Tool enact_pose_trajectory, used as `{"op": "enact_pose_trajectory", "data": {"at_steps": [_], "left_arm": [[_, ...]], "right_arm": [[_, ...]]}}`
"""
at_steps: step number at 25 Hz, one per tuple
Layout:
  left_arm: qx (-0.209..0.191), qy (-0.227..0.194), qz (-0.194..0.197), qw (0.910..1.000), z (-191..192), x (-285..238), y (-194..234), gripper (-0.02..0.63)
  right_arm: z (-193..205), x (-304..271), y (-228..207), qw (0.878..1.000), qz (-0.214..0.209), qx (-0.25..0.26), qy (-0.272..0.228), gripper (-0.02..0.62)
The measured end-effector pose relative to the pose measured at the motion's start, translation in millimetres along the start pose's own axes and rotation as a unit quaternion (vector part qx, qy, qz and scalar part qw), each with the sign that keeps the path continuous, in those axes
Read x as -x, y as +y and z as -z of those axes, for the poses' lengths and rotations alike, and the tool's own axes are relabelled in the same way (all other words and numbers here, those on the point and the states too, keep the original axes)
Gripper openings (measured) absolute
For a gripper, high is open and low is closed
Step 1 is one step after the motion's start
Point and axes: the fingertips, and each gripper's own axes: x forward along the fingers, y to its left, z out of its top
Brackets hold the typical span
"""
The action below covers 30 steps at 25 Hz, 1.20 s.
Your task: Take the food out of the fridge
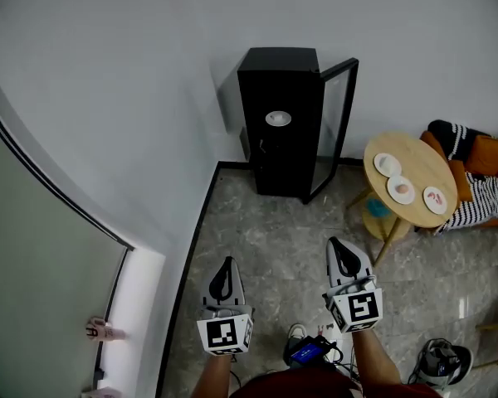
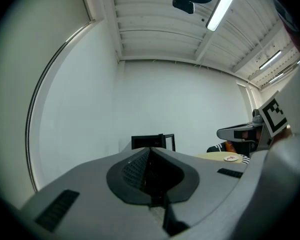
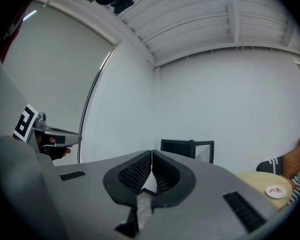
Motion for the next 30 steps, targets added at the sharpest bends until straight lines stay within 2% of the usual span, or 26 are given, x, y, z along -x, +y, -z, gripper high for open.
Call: {"op": "enact_pose_trajectory", "data": {"at_steps": [7,16,26,30], "left_arm": [[-0.004,-0.004,0.002,1.0,-7.0,-46.5,-18.7,0.014],[-0.009,-0.01,0.004,0.9999,-11.1,-96.7,-41.7,0.014],[-0.013,-0.018,0.001,0.9998,-17.0,-117.6,-52.6,0.014],[-0.015,-0.02,0.005,0.9997,-18.0,-124.0,-50.9,0.014]], "right_arm": [[-2.6,-26.9,-42.9,1.0,0.004,-0.004,-0.022,0.023],[8.9,-52.1,-91.3,1.0,0.005,-0.008,-0.002,0.023],[9.3,-65.7,-110.3,1.0,0.0,-0.009,-0.006,0.023],[4.2,-72.1,-111.6,1.0,0.003,-0.008,-0.026,0.023]]}}
